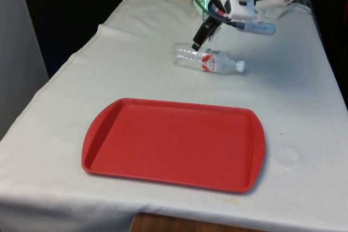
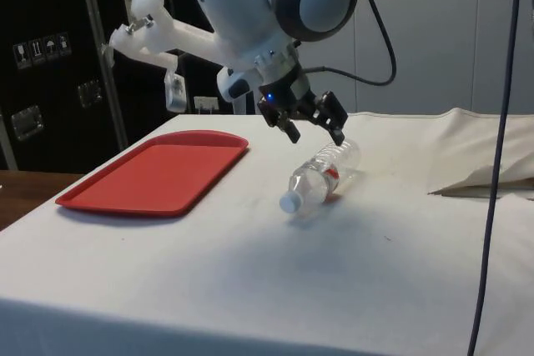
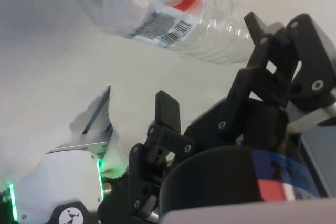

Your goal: Place the bottle upright on the tray.

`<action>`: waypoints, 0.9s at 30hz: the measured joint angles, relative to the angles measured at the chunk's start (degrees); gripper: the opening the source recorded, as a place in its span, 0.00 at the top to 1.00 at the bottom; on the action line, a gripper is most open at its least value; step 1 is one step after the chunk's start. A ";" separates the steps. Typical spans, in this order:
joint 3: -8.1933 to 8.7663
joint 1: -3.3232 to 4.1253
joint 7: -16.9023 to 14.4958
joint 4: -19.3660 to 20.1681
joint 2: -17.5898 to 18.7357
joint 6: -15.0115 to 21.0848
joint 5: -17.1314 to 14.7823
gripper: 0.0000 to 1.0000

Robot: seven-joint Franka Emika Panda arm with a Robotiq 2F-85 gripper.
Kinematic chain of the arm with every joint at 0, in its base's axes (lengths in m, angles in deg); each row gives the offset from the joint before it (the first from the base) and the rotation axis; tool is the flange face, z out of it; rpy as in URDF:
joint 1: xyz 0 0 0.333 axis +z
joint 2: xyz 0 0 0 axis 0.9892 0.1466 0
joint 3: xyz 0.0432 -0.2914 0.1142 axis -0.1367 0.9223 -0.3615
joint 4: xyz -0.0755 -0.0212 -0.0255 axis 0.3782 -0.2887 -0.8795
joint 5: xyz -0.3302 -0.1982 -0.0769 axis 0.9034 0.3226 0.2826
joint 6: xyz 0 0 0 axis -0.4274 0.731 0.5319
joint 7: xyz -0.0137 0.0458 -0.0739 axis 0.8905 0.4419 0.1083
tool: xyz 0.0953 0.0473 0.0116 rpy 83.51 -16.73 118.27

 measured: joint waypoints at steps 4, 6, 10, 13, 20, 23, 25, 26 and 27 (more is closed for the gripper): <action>-0.29 0.11 0.63 -0.40 0.69 -0.52 0.17 0.00; -0.40 0.11 0.63 -0.63 1.09 -0.63 0.17 0.00; -0.74 0.17 0.69 -1.03 1.78 -0.97 0.17 0.00; -0.92 0.23 0.74 -1.03 1.83 -0.97 0.11 0.00; -1.60 0.23 1.20 -1.03 1.89 -0.97 0.00 0.00; -2.18 0.23 1.72 -1.09 2.35 -0.92 0.00 0.00; -2.52 0.23 2.06 -1.09 2.58 -0.92 -0.06 0.00; -2.64 0.23 2.18 -1.09 2.69 -0.86 -0.06 0.00; -2.92 0.23 2.52 -1.15 2.98 -0.80 -0.06 0.00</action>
